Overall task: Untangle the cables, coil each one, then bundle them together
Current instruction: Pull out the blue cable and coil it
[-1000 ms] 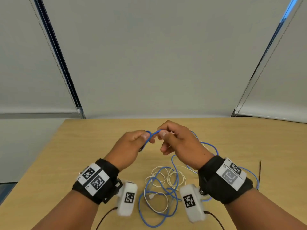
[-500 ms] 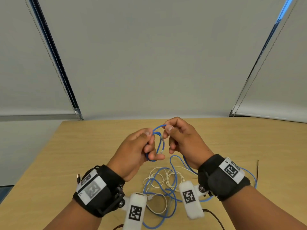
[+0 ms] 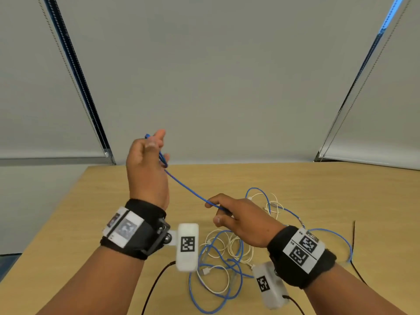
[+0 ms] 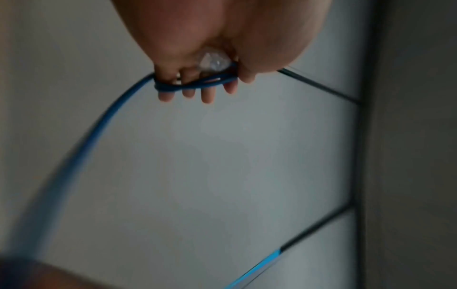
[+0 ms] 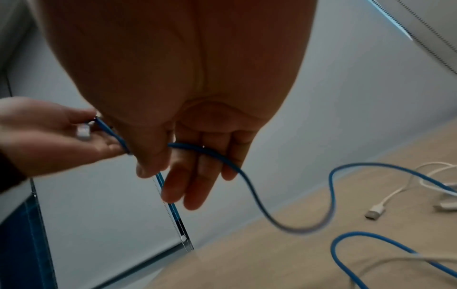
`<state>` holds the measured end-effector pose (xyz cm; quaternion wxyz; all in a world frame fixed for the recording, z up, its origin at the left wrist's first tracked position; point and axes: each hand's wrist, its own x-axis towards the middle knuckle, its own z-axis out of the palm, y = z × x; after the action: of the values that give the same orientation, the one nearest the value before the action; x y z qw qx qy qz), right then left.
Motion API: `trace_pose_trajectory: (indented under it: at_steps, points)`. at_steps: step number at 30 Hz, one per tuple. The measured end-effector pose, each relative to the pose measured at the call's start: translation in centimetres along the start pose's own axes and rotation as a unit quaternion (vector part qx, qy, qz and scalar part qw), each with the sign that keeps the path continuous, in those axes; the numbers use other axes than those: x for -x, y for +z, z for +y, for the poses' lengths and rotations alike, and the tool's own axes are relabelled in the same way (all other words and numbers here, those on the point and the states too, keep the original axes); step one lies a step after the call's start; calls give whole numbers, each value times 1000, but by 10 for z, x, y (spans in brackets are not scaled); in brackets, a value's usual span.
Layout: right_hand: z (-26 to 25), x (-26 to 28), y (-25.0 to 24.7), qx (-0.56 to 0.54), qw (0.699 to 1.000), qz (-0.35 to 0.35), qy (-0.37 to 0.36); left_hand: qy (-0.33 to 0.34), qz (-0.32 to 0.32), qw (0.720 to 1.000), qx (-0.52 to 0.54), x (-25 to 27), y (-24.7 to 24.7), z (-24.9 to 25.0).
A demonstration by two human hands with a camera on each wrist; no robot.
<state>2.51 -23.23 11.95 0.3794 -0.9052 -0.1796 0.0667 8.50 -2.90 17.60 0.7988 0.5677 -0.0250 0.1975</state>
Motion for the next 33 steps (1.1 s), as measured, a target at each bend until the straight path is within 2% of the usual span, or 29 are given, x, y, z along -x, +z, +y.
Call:
trace_pose_trajectory:
  at_steps: [1,2,3,5,8,11,13,16,19,22,26,29,31,33]
  points:
    - [-3,0,-3,-7,1000,9,-9,58,-6,992,-109,1,-1,-5]
    - [-6,0,-7,-18,999,25,-19,101,-37,973,-204,4,-2,-11]
    - [-9,-1,-12,-34,998,48,-30,119,-79,950,-277,7,-4,-18]
    - [-13,-2,-23,-73,991,99,-48,101,-155,918,-351,16,-7,-32]
    - [-14,-6,-37,-155,976,145,-54,16,-258,916,-306,37,-6,-41]
    - [-11,-6,-40,-232,961,140,-60,-75,-345,912,-210,55,2,-41]
    - [-10,-4,-37,-284,949,123,-64,-109,-372,910,-145,60,6,-37]
    - [-9,-5,-30,-336,931,124,-65,-129,-366,918,-82,61,9,-30]
    - [-9,-10,-25,-335,929,141,-72,-150,-347,925,-28,64,11,-24]
    - [-5,-9,-29,-316,933,169,-46,-167,-327,928,68,60,8,-17]
    - [6,-3,-30,-272,950,151,-17,-173,-312,905,231,48,9,0]
    - [5,-1,-17,-215,970,108,-12,-152,-252,890,349,28,6,15]
    - [3,0,-7,-159,983,89,-10,-111,-192,907,358,11,0,22]
    - [2,3,-2,-102,992,78,-14,-64,-135,941,302,0,-5,19]
